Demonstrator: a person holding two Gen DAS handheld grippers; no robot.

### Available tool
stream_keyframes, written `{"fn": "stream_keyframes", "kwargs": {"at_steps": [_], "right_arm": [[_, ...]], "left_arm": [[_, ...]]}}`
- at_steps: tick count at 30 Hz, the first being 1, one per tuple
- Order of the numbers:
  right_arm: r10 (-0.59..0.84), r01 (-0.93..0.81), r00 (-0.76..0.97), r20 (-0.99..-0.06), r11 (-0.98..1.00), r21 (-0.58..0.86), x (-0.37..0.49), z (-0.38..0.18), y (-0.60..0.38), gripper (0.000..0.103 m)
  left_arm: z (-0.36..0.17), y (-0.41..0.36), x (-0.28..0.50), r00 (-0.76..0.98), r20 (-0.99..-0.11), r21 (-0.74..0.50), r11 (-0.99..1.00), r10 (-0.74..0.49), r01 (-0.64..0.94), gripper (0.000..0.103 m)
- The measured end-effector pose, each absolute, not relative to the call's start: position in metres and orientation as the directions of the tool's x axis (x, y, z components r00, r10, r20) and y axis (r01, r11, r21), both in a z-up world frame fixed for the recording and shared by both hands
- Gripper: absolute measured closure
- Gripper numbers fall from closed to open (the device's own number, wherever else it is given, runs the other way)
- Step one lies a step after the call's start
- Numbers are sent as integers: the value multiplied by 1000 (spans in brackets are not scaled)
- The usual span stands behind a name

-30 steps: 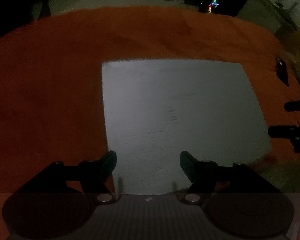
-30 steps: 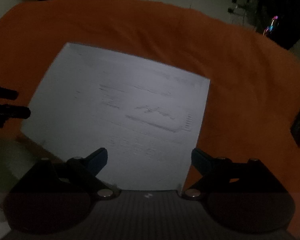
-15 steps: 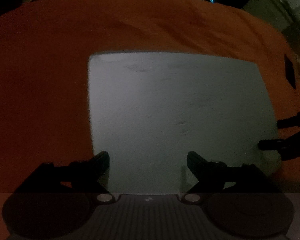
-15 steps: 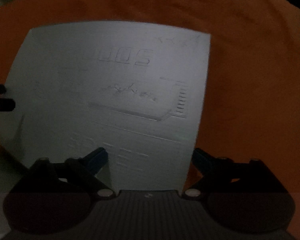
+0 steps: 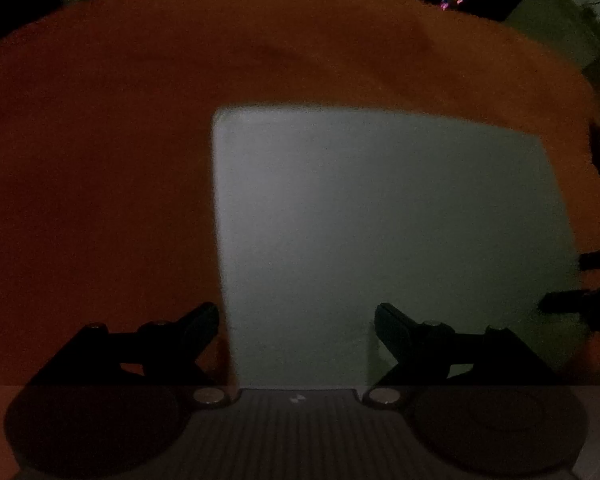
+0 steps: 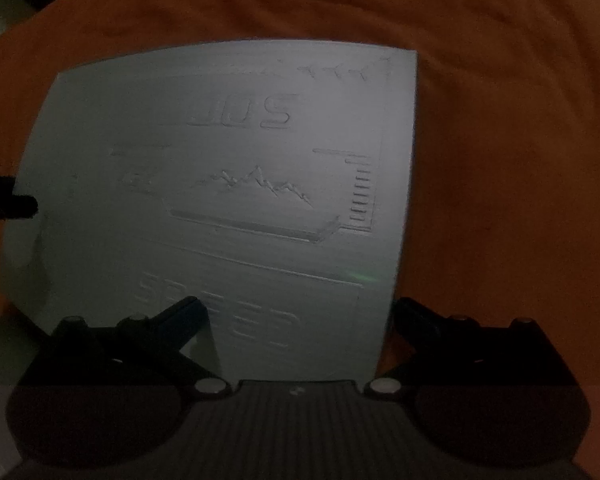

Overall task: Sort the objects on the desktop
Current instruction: 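Grasp opposite edges of the white 'SPEED' lid with both tools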

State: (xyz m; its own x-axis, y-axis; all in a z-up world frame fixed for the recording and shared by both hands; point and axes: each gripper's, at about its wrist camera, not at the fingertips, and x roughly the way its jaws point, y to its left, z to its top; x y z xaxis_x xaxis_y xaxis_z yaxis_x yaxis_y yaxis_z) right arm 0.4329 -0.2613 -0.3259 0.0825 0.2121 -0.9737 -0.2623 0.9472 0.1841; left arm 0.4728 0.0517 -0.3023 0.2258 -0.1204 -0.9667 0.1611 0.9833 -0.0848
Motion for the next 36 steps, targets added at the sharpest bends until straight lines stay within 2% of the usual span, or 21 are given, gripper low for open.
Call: {"fn": "stream_keyframes", "kwargs": {"at_steps": [2, 6, 8, 14, 26, 36], "right_arm": [[210, -260, 82, -974, 948, 183, 432, -325, -262, 0], [217, -248, 80, -973, 950, 191, 433, -324, -263, 0], [215, -214, 89, -972, 958, 193, 433, -322, -265, 0], [265, -104, 119, -957, 962, 253, 433, -304, -278, 1], [266, -120, 212, -940, 962, 245, 415, -230, -279, 1], [255, -156, 243, -936, 963, 222, 386, -193, -284, 1]], "left_arm": [[-307, 55, 471, 231, -961, -114, 980, -150, 165, 14], [-321, 63, 474, 177, -946, -260, 961, -272, 91, 11], [-323, 56, 471, 189, -945, -253, 963, -266, 89, 8], [-291, 40, 459, 255, -933, -230, 965, -255, 124, 9], [-236, 26, 444, 276, -929, -244, 969, -245, 39, 9], [-195, 17, 417, 306, -925, -225, 973, -228, 45, 9]]}}
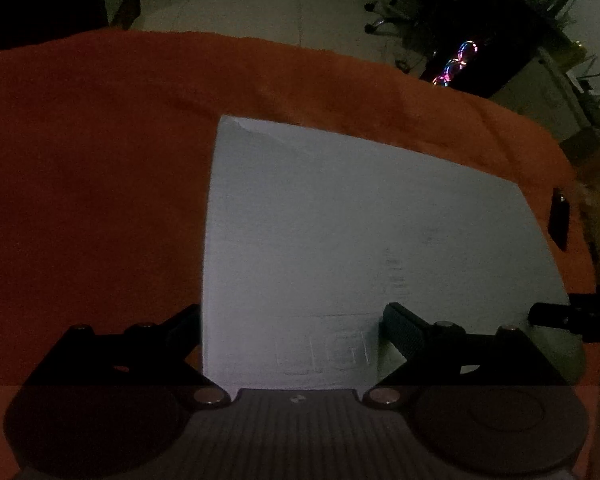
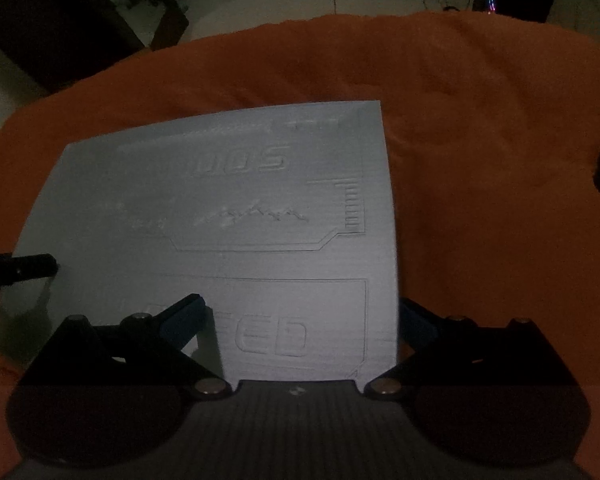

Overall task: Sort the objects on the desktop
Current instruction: 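Grasp opposite edges of the white 'SPEED' lid with both tools, then lift the lid with both tools and carry it over the box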

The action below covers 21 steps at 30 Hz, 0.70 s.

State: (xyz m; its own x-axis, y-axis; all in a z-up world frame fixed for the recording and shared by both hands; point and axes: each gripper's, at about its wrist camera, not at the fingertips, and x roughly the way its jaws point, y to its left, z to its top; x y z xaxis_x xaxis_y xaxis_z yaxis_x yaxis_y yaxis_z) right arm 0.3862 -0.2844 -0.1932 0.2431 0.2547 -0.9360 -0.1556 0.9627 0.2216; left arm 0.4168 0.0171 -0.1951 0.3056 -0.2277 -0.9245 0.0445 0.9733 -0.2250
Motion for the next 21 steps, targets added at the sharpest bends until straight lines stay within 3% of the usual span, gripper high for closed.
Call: {"fn": "stream_keyframes", "kwargs": {"at_steps": [12, 21], "right_arm": [[219, -166, 273, -937, 970, 178, 300, -148, -289, 1], [174, -196, 212, -962, 972, 133, 225, -173, -282, 2]], "left_arm": [[-144, 1, 334, 336, -917, -189, 975, -217, 113, 9], [-150, 2, 257, 302, -939, -118, 980, -162, 159, 8]]}}
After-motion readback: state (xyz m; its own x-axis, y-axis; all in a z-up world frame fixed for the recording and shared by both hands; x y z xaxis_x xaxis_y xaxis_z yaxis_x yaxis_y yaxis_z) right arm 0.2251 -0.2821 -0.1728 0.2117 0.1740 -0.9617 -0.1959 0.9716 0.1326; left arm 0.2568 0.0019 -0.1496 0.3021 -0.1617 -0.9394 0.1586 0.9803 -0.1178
